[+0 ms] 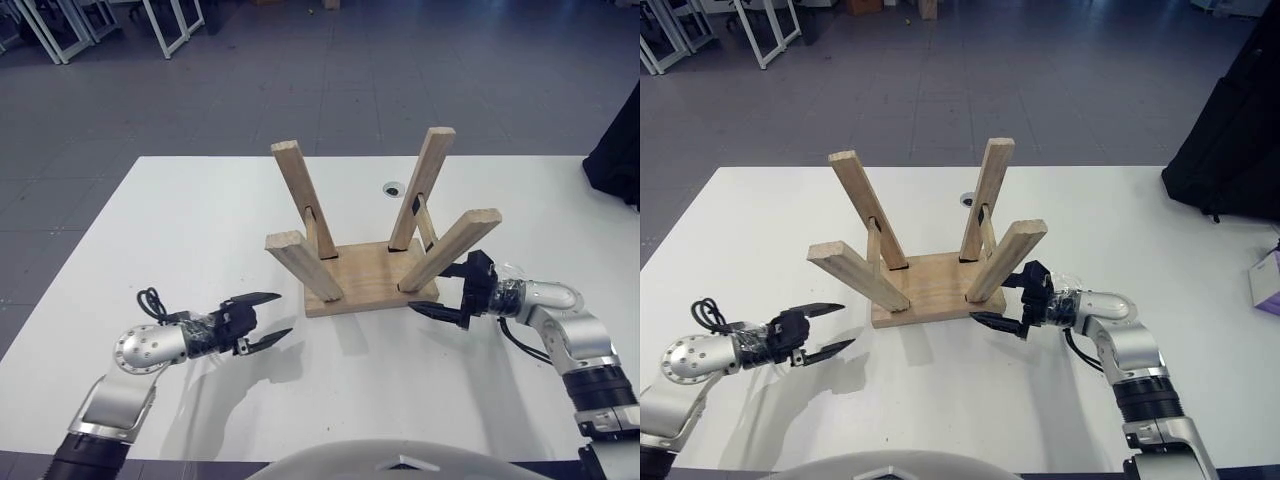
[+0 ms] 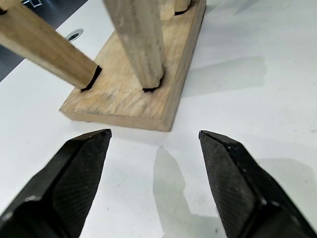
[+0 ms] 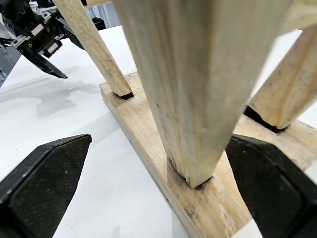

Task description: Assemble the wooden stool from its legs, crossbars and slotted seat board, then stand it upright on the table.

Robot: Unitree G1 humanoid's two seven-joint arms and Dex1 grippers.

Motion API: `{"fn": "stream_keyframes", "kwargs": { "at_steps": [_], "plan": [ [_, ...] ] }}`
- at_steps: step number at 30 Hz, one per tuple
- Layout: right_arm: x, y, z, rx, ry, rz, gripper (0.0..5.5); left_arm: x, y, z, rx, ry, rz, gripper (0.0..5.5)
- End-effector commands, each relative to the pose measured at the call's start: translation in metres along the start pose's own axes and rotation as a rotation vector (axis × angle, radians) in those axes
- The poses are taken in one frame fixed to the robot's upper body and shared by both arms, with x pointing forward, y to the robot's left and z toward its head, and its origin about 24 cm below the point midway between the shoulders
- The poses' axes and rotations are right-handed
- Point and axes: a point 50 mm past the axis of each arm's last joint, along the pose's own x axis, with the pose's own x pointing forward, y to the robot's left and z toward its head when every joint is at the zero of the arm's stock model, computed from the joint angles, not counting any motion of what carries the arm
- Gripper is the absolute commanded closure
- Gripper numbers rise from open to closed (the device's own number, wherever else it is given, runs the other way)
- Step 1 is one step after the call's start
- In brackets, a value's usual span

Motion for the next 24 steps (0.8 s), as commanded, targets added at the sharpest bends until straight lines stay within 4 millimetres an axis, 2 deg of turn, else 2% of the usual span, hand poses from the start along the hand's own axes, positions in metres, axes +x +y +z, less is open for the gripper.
{"fn": "stream_keyframes", "kwargs": {
  "at_steps": [1, 3, 7, 10, 16, 18, 20, 24],
  "plan": [
    [0.008, -0.004, 0.01, -0.04, 0.017, 0.037, 0.7, 0.018, 0.009, -0.003, 0.059, -0.01, 0.023, 2.24],
    [0.01, -0.004, 0.012, -0.045, 0.02, 0.048, 0.7, 0.025, 0.019, -0.008, 0.079, 0.0, 0.05, 2.24],
    [0.016, -0.006, 0.009, -0.047, 0.035, 0.061, 0.7, 0.035, 0.036, -0.006, 0.074, -0.041, 0.052, 2.24],
    [0.019, -0.007, 0.009, -0.049, 0.036, 0.066, 0.7, 0.042, 0.038, -0.001, 0.05, -0.094, 0.04, 2.24],
    [0.016, -0.018, 0.006, -0.057, 0.035, 0.023, 0.7, 0.04, 0.038, 0.011, 0.035, -0.139, -0.025, 2.24],
    [0.017, -0.022, 0.006, -0.061, 0.031, 0.007, 0.99, 0.043, 0.039, 0.016, 0.022, -0.167, -0.031, 2.24],
    [0.016, -0.025, 0.007, -0.066, 0.024, 0.001, 1.51, 0.042, 0.037, 0.02, 0.007, -0.185, -0.045, 2.24],
    [0.015, -0.026, 0.011, -0.073, 0.011, 0.008, 2.34, 0.034, 0.023, 0.013, -0.009, -0.121, -0.131, 2.24]
  ]
}}
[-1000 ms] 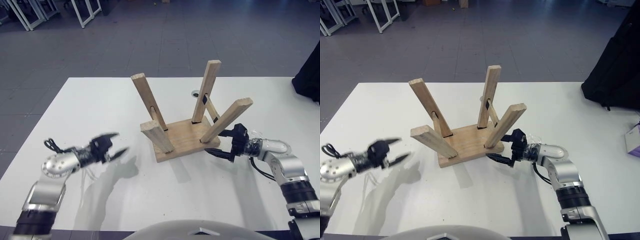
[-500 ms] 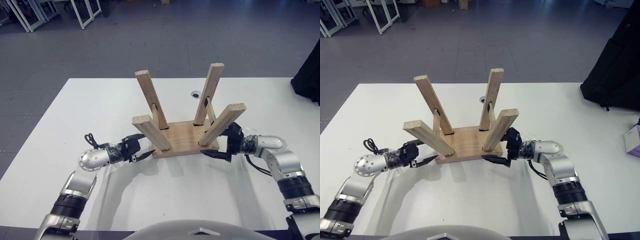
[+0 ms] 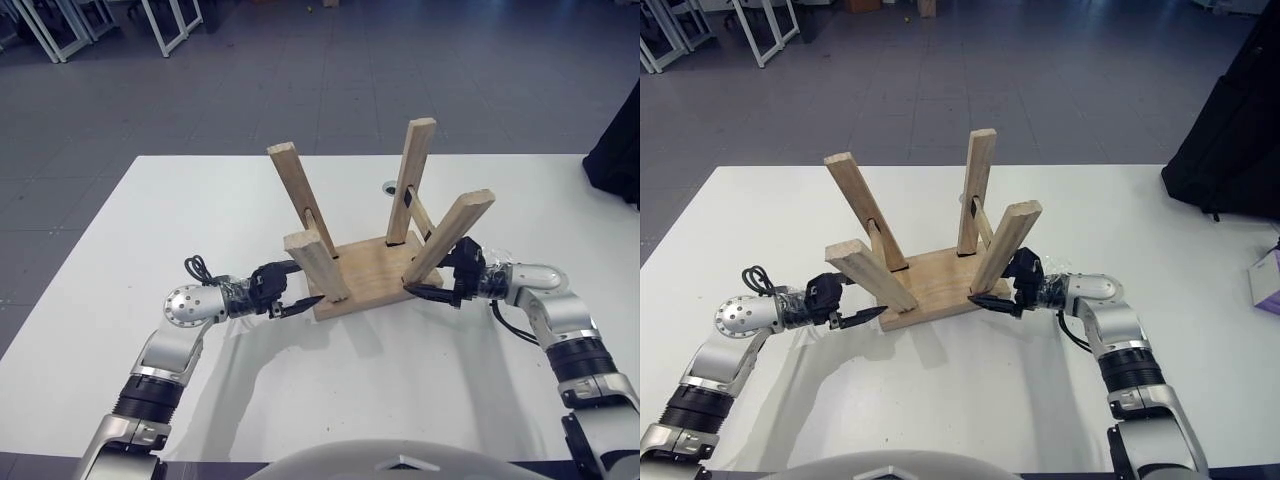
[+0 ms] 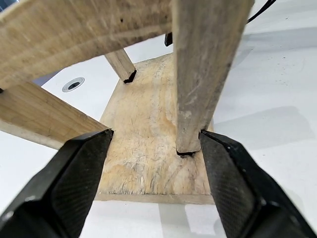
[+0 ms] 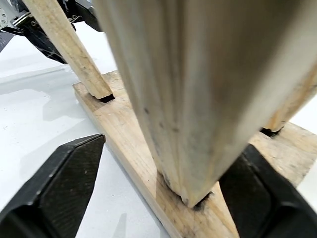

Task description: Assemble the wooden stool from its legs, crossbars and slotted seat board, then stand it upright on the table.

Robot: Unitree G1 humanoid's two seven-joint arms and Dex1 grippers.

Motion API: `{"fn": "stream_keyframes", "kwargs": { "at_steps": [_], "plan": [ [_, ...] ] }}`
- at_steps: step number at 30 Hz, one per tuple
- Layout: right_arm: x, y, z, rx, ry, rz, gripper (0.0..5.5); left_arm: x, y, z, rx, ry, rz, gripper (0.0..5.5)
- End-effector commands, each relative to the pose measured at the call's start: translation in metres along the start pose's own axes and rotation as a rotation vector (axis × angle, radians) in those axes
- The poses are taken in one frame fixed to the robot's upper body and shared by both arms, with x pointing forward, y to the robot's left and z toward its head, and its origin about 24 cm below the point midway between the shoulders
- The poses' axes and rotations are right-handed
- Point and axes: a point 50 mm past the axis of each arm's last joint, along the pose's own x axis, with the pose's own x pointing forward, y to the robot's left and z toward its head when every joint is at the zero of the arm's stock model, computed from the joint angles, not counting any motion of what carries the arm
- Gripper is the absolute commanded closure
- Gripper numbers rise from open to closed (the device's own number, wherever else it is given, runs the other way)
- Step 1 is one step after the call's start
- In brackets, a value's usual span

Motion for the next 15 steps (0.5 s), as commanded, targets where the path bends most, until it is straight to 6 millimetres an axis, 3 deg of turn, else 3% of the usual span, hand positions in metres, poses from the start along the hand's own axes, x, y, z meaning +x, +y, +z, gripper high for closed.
{"fn": "stream_keyframes", "kwargs": {
  "at_steps": [1, 4, 7, 15],
  "plan": [
    [0.005, -0.001, 0.011, -0.043, -0.023, 0.033, 2.45, -0.004, -0.015, 0.0, -0.01, 0.039, -0.098, 2.24],
    [0.007, -0.001, 0.013, -0.049, -0.026, 0.041, 3.05, -0.002, -0.023, 0.0, -0.012, 0.044, -0.122, 2.24],
    [0.006, 0.0, 0.013, -0.052, -0.024, 0.045, 3.61, 0.005, -0.017, 0.003, 0.003, 0.007, -0.063, 2.24],
    [0.005, 0.006, 0.009, -0.05, 0.028, 0.116, 4.05, 0.011, -0.003, 0.007, 0.018, -0.025, 0.001, 2.24]
  ]
}}
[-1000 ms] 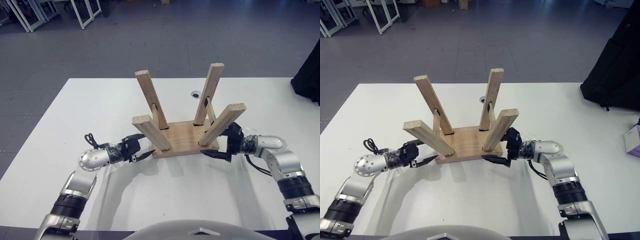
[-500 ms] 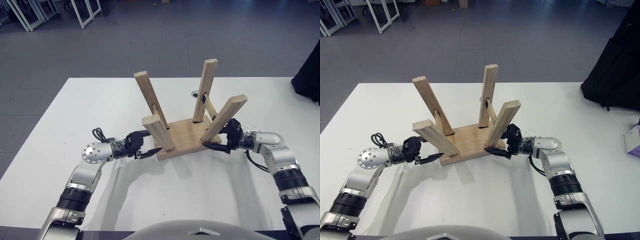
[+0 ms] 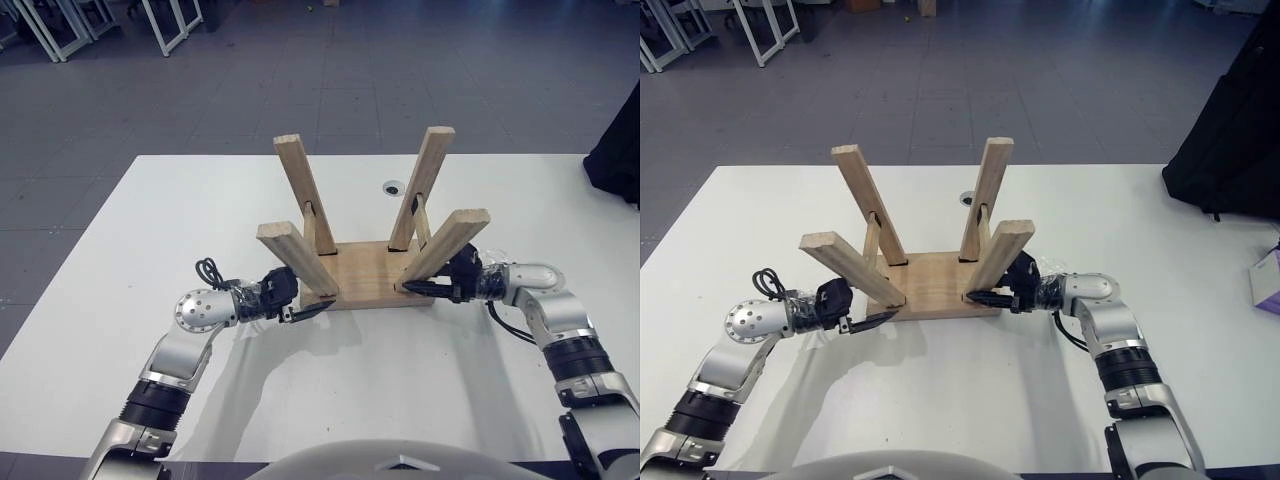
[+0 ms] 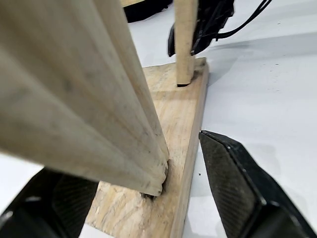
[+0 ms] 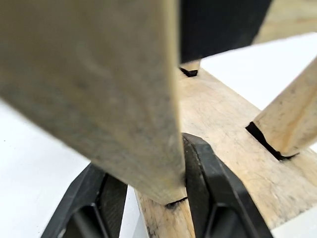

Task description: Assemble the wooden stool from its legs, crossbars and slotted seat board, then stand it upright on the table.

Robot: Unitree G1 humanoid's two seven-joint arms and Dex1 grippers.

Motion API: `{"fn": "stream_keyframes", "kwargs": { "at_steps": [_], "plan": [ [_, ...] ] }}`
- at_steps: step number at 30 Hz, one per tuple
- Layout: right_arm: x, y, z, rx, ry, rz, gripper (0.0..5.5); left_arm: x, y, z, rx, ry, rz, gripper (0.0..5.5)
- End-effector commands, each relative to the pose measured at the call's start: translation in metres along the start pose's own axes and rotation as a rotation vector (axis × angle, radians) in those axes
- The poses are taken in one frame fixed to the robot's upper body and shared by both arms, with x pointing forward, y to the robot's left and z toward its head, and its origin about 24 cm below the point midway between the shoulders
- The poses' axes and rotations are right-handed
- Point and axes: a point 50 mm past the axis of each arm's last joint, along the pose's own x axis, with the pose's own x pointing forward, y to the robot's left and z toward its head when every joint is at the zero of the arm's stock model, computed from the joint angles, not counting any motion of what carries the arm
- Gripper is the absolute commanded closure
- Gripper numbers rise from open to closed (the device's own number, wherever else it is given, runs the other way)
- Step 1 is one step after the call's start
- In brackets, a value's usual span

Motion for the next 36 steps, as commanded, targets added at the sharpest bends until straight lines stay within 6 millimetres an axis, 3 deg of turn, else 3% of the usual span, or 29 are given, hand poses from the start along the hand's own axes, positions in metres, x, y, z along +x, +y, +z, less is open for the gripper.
{"fn": "stream_keyframes", "kwargs": {
  "at_steps": [1, 7, 12, 19, 24, 29, 33, 36],
  "plan": [
    [0.0, 0.0, 0.008, -0.025, 0.008, 0.031, 4.08, -0.001, 0.006, 0.004, 0.011, -0.01, -0.012, 2.24],
    [0.0, 0.004, 0.017, -0.028, -0.018, 0.099, 4.23, -0.008, 0.016, 0.018, -0.021, -0.083, -0.055, 2.97],
    [-0.004, 0.004, 0.017, 0.0, -0.009, 0.129, 4.27, -0.014, 0.028, 0.017, -0.07, -0.086, -0.099, 3.66],
    [-0.008, 0.011, 0.018, 0.075, 0.016, 0.167, 4.29, -0.023, 0.028, 0.014, -0.29, -0.097, -0.23, 4.29],
    [-0.016, 0.056, 0.025, 0.367, 0.087, 0.305, 4.35, -0.037, 0.01, 0.025, -0.583, -0.12, -0.455, 4.35],
    [-0.025, 0.091, 0.041, 0.682, 0.089, 0.436, 4.36, -0.052, -0.005, 0.04, -0.785, -0.133, -0.478, 4.42],
    [-0.036, 0.093, 0.032, 0.959, 0.137, 0.403, 4.36, -0.059, -0.02, 0.045, -0.984, -0.082, -0.509, 4.42],
    [-0.037, 0.086, 0.028, 1.03, 0.107, 0.363, 4.36, -0.061, -0.026, 0.04, -1.06, -0.041, -0.442, 4.42]
  ]
}}
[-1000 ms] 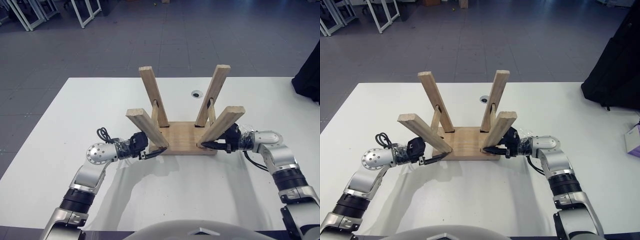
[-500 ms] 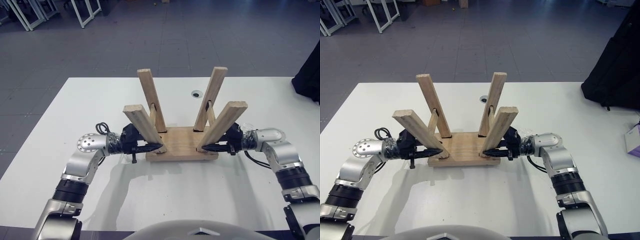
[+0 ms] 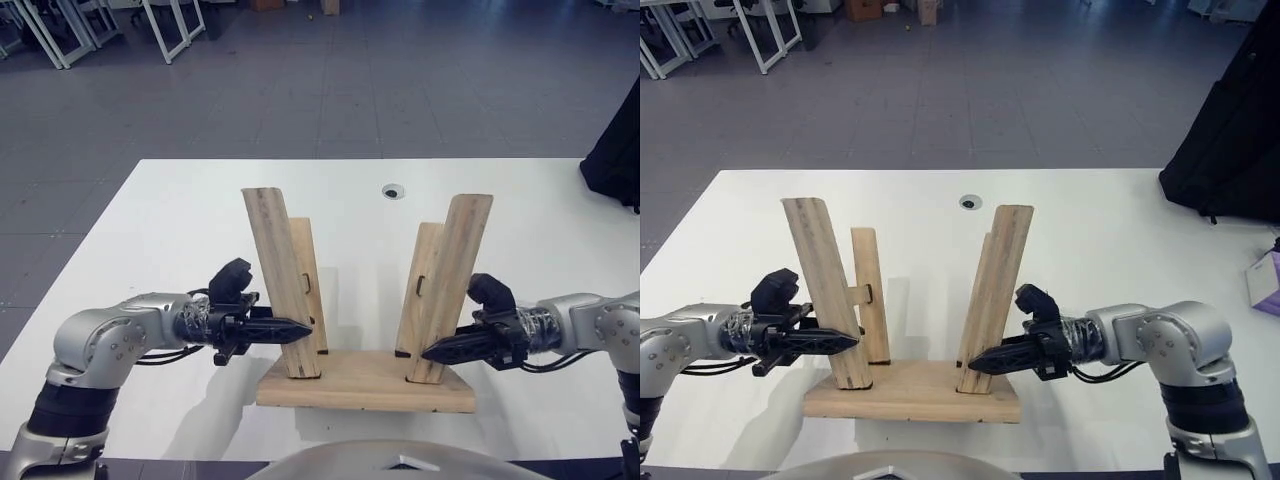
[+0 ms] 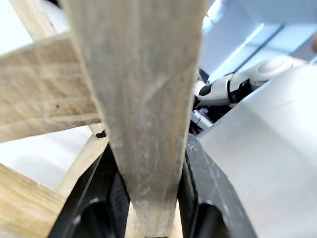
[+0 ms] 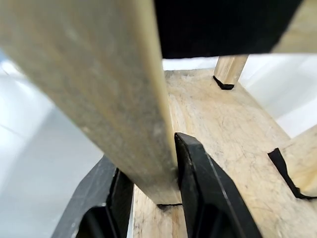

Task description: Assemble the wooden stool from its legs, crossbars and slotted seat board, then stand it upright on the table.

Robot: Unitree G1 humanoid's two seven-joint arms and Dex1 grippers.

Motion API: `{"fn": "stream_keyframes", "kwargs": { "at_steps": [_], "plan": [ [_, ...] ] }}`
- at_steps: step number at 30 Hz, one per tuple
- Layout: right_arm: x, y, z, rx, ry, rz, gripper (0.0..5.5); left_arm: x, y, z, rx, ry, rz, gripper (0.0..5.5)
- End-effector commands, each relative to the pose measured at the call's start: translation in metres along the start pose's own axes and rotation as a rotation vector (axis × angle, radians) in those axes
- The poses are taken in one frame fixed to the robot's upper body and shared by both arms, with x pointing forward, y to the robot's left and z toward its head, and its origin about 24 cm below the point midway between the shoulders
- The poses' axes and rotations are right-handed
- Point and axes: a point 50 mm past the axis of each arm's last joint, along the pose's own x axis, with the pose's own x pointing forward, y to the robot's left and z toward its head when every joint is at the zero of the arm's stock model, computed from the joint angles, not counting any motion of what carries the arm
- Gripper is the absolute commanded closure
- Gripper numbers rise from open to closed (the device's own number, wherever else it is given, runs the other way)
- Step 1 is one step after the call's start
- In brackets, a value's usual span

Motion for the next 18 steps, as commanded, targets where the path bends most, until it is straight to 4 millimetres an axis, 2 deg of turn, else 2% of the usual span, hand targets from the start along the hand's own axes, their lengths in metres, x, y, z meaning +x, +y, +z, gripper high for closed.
{"fn": "stream_keyframes", "kwargs": {
  "at_steps": [1, 5, 6, 10, 14, 18],
  "plan": [
    [-0.002, -0.014, -0.002, 0.115, -0.056, -0.06, 4.36, -0.005, 0.004, -0.013, -0.099, -0.005, 0.146, 4.42],
    [0.002, -0.025, 0.007, 0.127, -0.111, -0.137, 4.43, -0.015, 0.019, -0.023, -0.174, -0.13, 0.265, 3.46],
    [0.002, -0.027, 0.009, 0.129, -0.119, -0.153, 4.04, -0.018, 0.019, -0.023, -0.171, -0.134, 0.283, 3.28],
    [-0.011, -0.025, 0.019, 0.123, -0.159, -0.21, 3.35, -0.042, 0.012, -0.009, -0.128, -0.202, 0.339, 2.67],
    [-0.024, -0.021, 0.018, 0.122, -0.19, -0.244, 3.15, -0.052, 0.008, 0.001, -0.08, -0.249, 0.372, 2.64],
    [-0.035, -0.005, 0.03, 0.041, -0.177, -0.239, 3.15, -0.066, -0.008, -0.004, 0.16, -0.138, 0.507, 2.64]
  ]
}}
